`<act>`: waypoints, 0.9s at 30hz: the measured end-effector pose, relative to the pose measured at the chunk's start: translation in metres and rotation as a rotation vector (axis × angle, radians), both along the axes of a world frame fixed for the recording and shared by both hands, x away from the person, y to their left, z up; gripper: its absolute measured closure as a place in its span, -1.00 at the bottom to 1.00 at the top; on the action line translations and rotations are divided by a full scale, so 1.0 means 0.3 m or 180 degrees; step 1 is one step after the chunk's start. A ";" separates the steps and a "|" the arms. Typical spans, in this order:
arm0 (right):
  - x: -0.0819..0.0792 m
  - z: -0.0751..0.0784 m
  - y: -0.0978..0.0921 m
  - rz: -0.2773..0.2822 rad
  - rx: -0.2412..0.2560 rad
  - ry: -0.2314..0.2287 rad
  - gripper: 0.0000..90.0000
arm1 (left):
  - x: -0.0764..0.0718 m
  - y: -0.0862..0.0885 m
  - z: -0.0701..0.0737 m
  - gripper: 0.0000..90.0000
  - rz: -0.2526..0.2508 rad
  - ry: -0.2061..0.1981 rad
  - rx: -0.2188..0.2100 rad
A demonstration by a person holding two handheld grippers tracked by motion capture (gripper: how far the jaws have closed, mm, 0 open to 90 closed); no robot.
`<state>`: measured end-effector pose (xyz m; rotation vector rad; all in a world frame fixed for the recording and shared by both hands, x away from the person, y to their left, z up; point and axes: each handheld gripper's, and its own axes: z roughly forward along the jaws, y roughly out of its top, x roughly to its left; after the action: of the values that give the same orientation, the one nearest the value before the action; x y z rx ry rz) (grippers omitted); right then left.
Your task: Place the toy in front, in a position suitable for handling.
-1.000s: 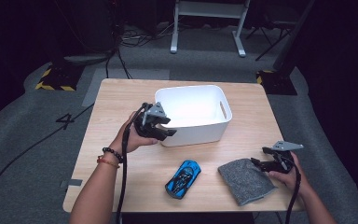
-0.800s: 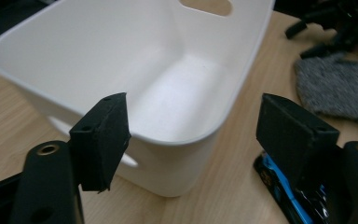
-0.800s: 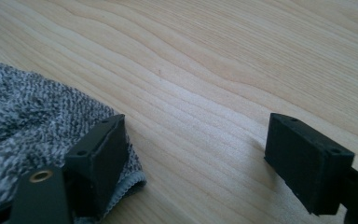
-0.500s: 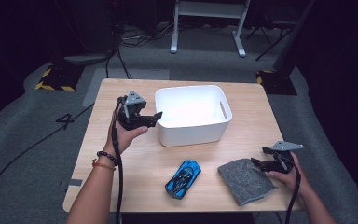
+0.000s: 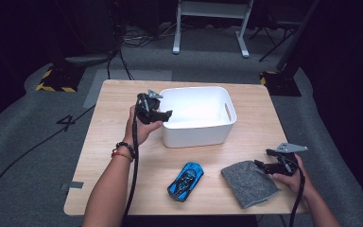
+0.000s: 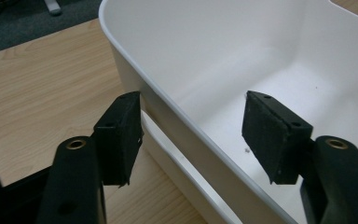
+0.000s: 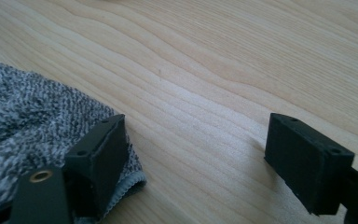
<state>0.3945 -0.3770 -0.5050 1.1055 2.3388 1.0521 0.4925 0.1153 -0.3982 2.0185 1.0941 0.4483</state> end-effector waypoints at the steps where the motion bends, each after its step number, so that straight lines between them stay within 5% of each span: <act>1: 0.000 0.000 0.000 -0.0001 0.0001 0.0001 -0.54 | 0.003 -0.007 0.001 -0.06 -0.0019 0.0004 -0.0003; 4: 0.000 0.000 0.000 0.0000 -0.0001 0.0000 -0.54 | 0.005 -0.036 0.008 -0.01 -0.0102 0.0002 0.0054; 6: 0.000 0.000 0.000 0.0000 -0.0001 0.0000 -0.54 | 0.000 -0.039 0.015 -0.25 -0.0127 -0.0026 0.0084; 9: 0.000 0.000 0.000 0.0000 0.0000 0.0000 -0.54 | -0.030 -0.027 0.039 -0.36 -0.0183 -0.0076 -0.0007; 11: 0.000 0.000 0.000 0.0001 0.0000 0.0000 -0.54 | -0.065 -0.010 0.052 -0.46 -0.0212 -0.0122 -0.0076; 16: 0.000 0.000 0.000 0.0001 -0.0001 0.0000 -0.54 | -0.180 0.036 0.072 -0.59 -0.0350 -0.0335 0.0066; 18: 0.000 0.000 0.000 0.0000 -0.0002 0.0000 -0.54 | -0.230 0.059 0.078 -0.58 -0.0394 -0.0373 -0.0051; 21: 0.000 0.000 0.000 -0.0001 -0.0003 0.0000 -0.54 | -0.310 0.078 0.078 -0.63 -0.0395 -0.0546 0.0116; 25: 0.000 0.000 0.001 -0.0008 -0.0004 -0.0001 -0.54 | -0.398 0.109 0.047 -0.63 -0.0524 -0.0548 -0.0060; 27: -0.001 0.000 0.001 -0.0009 -0.0005 -0.0001 -0.54 | -0.432 0.108 0.012 -0.63 -0.0562 -0.0497 -0.0007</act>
<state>0.3943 -0.3767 -0.5050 1.1076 2.3367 1.0493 0.3629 0.1478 -0.3945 2.0204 0.8141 0.5026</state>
